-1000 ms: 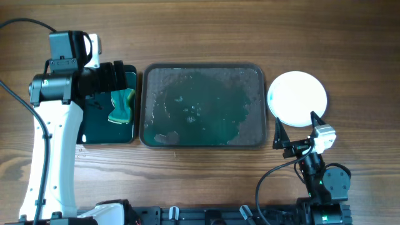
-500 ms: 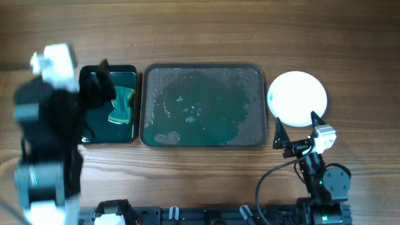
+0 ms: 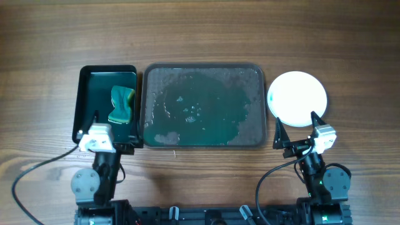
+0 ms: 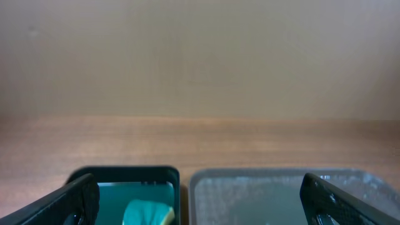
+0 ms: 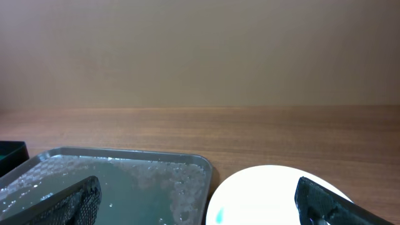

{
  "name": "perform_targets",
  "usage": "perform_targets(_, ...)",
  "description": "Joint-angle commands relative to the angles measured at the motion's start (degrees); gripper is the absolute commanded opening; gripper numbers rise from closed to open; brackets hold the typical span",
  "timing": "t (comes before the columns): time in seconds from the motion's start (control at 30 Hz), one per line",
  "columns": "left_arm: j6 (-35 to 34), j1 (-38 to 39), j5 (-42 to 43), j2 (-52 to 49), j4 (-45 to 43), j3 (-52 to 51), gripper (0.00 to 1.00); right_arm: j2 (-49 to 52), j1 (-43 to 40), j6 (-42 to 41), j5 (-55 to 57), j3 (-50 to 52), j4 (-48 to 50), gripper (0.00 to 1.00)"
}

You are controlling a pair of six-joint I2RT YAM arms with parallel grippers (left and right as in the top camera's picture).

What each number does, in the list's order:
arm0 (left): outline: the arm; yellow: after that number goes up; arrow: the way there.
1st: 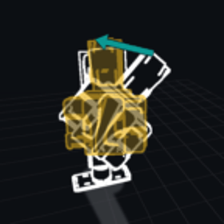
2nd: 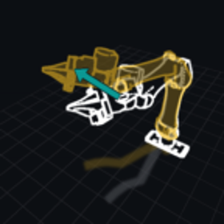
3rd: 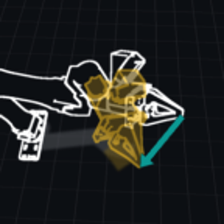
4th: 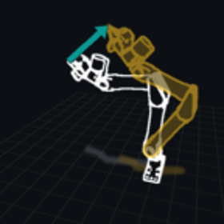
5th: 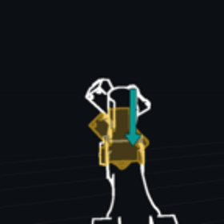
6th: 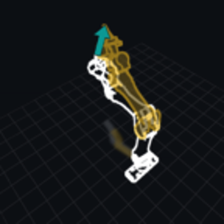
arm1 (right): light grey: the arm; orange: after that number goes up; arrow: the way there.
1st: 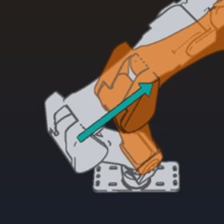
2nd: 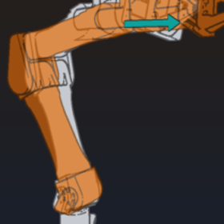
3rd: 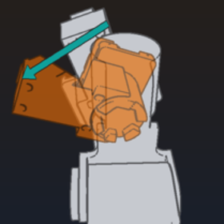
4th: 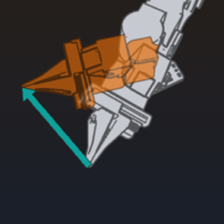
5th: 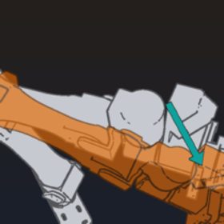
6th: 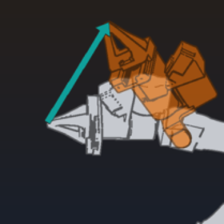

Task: Clean dirty plates on tray and stack at the side

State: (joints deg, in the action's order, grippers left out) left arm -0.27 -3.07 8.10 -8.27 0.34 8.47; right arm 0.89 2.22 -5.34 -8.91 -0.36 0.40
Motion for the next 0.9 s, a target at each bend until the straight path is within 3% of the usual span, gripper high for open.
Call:
perform_targets(0.0,-0.4,0.2,0.8,5.0,-0.6,-4.8,1.0,-0.6,0.2,-1.0,0.5,0.1,0.2,1.0)
perform_targets(0.87,-1.7,0.3,0.2,8.1,3.3,-8.1,1.0,-0.6,0.2,-1.0,0.5,0.1,0.2,1.0)
